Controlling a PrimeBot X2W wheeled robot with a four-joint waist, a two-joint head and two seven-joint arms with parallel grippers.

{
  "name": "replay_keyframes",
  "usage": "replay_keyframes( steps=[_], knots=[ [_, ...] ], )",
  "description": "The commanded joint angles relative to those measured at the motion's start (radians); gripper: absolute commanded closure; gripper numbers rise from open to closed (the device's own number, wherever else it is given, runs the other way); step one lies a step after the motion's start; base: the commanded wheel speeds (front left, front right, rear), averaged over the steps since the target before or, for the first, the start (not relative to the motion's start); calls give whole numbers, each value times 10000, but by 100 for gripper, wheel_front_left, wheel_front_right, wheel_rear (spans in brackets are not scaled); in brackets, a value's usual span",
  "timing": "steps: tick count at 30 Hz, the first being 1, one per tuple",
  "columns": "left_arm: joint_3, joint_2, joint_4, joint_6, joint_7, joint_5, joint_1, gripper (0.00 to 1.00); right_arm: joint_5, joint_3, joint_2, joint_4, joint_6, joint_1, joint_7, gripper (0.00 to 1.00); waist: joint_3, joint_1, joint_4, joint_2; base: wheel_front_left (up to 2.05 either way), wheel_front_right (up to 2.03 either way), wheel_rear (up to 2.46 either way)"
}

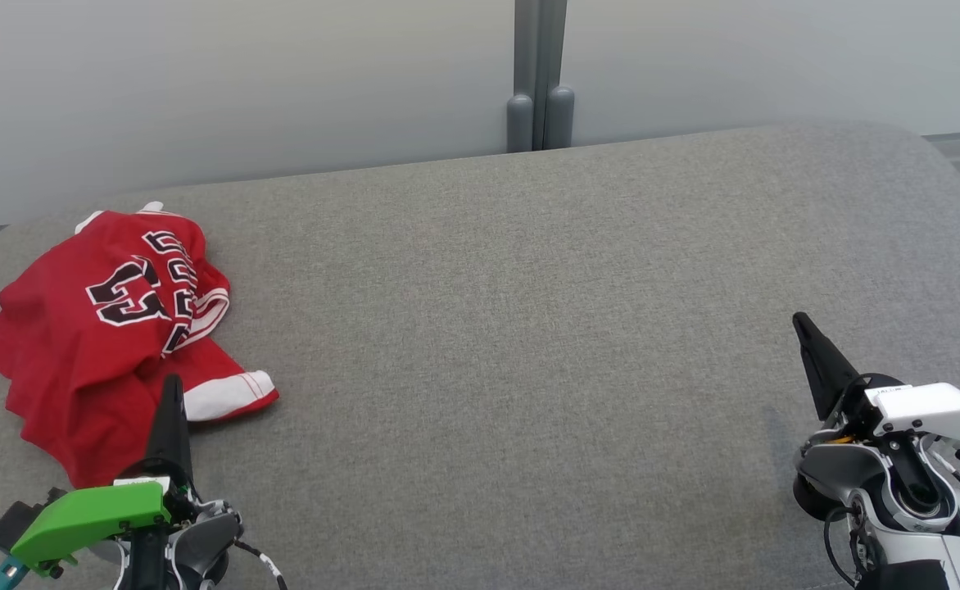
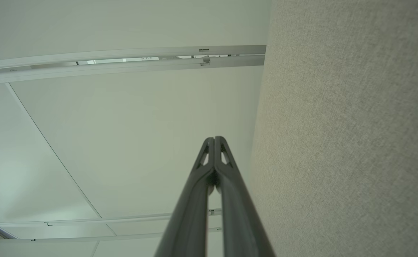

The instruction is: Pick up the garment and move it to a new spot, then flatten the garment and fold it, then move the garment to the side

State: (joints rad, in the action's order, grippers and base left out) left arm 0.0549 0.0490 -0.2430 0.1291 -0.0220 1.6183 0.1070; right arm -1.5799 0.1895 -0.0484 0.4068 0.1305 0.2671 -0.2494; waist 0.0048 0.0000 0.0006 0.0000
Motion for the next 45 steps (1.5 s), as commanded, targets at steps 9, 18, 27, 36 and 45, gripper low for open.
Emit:
replay_keyframes(
  steps=[9, 18, 27, 36, 45],
  knots=[
    [-8, 9, -3, 53, -3, 25, 106, 100, 74, 31, -17, 9, 4, 50, -27, 100, 0, 0, 0, 0, 0, 0, 0],
    [-8, 9, -3, 53, -3, 25, 106, 100, 75, 31, -16, 9, 4, 50, -27, 100, 0, 0, 0, 0, 0, 0, 0],
    [-8, 9, -3, 53, -3, 25, 106, 100, 75, 31, -16, 9, 6, 50, -27, 100, 0, 0, 0, 0, 0, 0, 0],
    [-6, 9, -3, 53, -3, 25, 106, 100, 75, 31, -16, 9, 4, 50, -27, 100, 0, 0, 0, 0, 0, 0, 0],
    [-6, 9, -3, 53, -3, 25, 106, 100, 75, 31, -16, 9, 4, 50, -27, 100, 0, 0, 0, 0, 0, 0, 0]
  ],
)
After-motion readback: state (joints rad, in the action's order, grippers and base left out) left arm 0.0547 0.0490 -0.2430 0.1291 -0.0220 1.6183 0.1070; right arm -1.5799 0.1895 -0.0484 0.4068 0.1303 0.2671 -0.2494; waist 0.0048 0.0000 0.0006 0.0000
